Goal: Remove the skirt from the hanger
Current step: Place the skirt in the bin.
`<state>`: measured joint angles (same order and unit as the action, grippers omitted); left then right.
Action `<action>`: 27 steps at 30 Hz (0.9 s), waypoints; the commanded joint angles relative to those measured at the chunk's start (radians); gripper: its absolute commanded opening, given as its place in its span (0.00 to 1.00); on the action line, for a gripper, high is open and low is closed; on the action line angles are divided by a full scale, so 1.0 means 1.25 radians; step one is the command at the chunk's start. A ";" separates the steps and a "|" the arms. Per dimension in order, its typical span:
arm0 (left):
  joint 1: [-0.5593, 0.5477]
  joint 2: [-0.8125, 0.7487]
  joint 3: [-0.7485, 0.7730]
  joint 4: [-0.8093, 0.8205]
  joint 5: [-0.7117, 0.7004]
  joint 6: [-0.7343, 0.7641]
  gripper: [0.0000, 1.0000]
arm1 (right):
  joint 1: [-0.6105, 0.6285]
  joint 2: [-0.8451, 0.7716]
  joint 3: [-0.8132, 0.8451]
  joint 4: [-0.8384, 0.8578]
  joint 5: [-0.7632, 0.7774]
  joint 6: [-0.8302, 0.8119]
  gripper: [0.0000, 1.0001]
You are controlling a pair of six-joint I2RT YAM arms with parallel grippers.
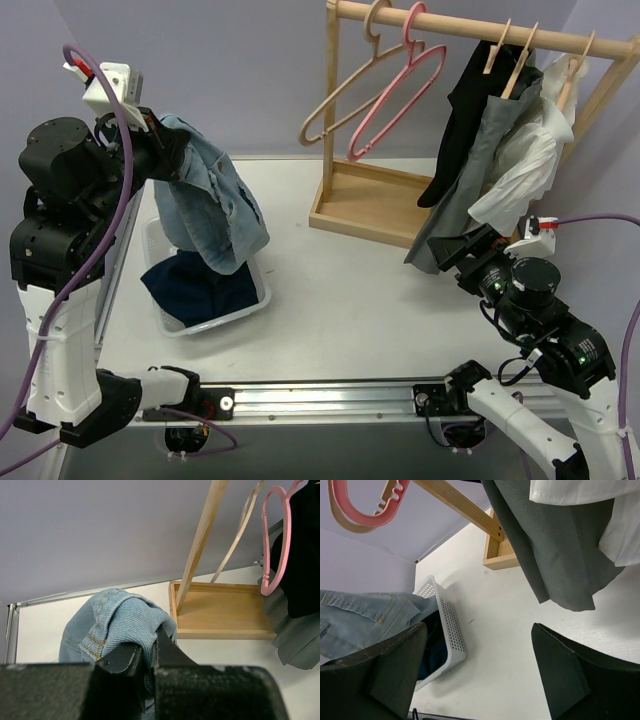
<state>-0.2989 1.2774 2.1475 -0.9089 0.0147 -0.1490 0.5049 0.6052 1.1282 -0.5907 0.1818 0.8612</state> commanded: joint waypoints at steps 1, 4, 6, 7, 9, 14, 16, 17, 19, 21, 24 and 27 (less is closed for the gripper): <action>0.006 -0.033 -0.005 0.037 -0.004 0.020 0.02 | 0.005 0.008 -0.004 0.034 -0.008 -0.016 0.81; 0.006 -0.068 -0.118 0.051 -0.046 0.019 0.02 | 0.005 0.001 -0.001 0.030 -0.008 -0.015 0.81; 0.012 -0.105 -0.193 0.075 -0.078 -0.002 0.02 | 0.005 -0.003 0.003 0.021 -0.008 -0.016 0.81; 0.016 -0.114 -0.230 0.080 -0.091 -0.014 0.02 | 0.005 -0.006 0.006 0.019 -0.007 -0.018 0.81; 0.039 -0.119 -0.320 0.077 -0.137 -0.048 0.02 | 0.005 -0.008 0.010 0.010 -0.004 -0.020 0.81; 0.170 -0.115 -0.512 0.051 -0.089 -0.142 0.02 | 0.004 -0.024 0.002 0.023 -0.015 -0.016 0.81; 0.225 -0.115 -0.565 0.044 -0.084 -0.185 0.02 | 0.005 -0.024 -0.001 0.026 -0.028 -0.016 0.81; 0.235 -0.111 -0.589 0.034 -0.071 -0.223 0.02 | 0.005 -0.023 0.001 0.027 -0.032 -0.019 0.81; 0.265 -0.097 -0.655 0.032 -0.034 -0.255 0.02 | 0.005 -0.018 0.003 0.028 -0.041 -0.024 0.81; 0.264 -0.080 -0.727 0.050 0.004 -0.278 0.02 | 0.005 -0.013 0.008 0.022 -0.045 -0.026 0.81; 0.264 -0.067 -0.842 0.084 0.075 -0.335 0.02 | 0.005 -0.001 0.021 0.023 -0.050 -0.032 0.81; 0.288 -0.076 -0.931 0.155 0.151 -0.368 0.02 | 0.006 0.048 0.085 0.005 -0.046 -0.051 0.81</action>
<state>0.0376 1.1885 1.0557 -0.7948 0.0711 -0.5228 0.5053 0.5991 1.1534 -0.6044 0.1303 0.8368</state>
